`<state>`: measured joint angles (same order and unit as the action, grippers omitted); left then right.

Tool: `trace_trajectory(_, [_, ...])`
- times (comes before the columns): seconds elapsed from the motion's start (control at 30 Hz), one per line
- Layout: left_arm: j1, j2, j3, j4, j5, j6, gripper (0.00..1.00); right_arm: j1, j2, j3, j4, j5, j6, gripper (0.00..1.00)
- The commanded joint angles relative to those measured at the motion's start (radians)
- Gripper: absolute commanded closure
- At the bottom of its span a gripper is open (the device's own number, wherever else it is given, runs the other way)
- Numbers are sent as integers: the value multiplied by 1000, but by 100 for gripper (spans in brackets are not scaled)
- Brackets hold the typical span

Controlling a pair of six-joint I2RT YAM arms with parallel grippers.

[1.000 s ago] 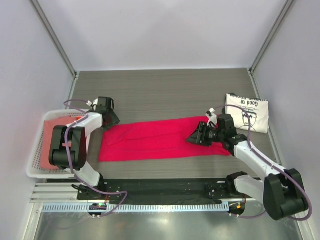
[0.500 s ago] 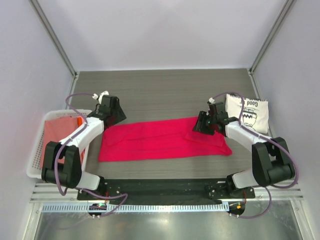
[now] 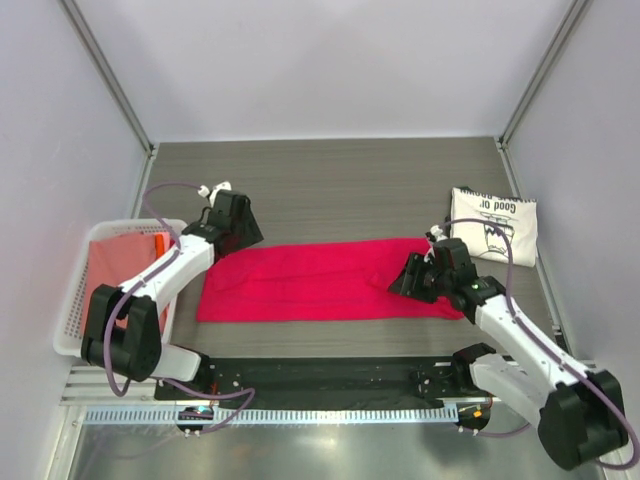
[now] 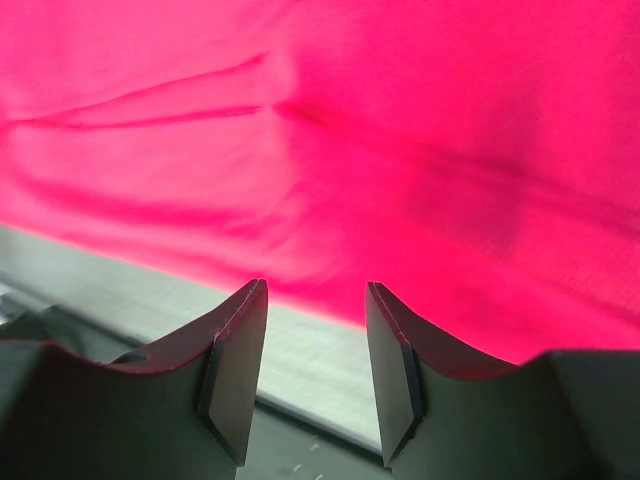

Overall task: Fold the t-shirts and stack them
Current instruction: Fold the tshirt

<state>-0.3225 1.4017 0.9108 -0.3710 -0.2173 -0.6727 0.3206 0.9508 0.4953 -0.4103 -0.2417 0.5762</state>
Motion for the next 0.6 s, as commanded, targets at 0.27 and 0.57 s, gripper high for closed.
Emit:
trace_trajectory(0.27, [-187,71,140,18,90,16,43,8,41,133,-97,232,28,50])
trace_trajectory(0.57, [-407,368,397,49,185,25,42,0,288,213,7,602,57,50])
